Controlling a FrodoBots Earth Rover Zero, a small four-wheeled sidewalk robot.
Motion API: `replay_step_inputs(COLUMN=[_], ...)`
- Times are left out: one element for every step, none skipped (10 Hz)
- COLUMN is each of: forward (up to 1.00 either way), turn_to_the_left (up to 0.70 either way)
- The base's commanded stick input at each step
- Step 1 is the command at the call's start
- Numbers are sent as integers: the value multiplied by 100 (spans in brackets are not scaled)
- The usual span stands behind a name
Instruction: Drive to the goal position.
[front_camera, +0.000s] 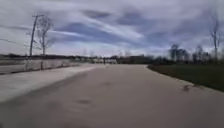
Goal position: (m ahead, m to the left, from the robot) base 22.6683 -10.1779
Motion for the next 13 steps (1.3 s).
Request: replay_step_inputs(forward=[100, 100, 100, 100, 100, 100, 100, 100, 100, 100, 100, 100, 100], turn_to_the_left=[0, 0, -7, -21, -29, -36, -26, 0, 0, 0, 0, 0, 0])
